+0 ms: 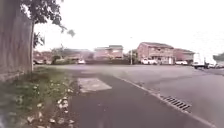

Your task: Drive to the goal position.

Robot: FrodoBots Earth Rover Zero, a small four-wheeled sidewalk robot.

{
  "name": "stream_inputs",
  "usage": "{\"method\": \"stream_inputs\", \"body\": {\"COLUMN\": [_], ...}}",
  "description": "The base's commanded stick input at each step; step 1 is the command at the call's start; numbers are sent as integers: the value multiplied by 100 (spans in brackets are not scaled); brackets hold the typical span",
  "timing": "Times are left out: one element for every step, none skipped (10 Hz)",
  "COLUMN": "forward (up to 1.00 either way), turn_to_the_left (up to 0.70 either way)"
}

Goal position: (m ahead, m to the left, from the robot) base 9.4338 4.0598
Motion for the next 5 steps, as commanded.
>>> {"method": "stream_inputs", "body": {"forward": [100,100,100,100,100], "turn_to_the_left": [39,29,13,0,0]}}
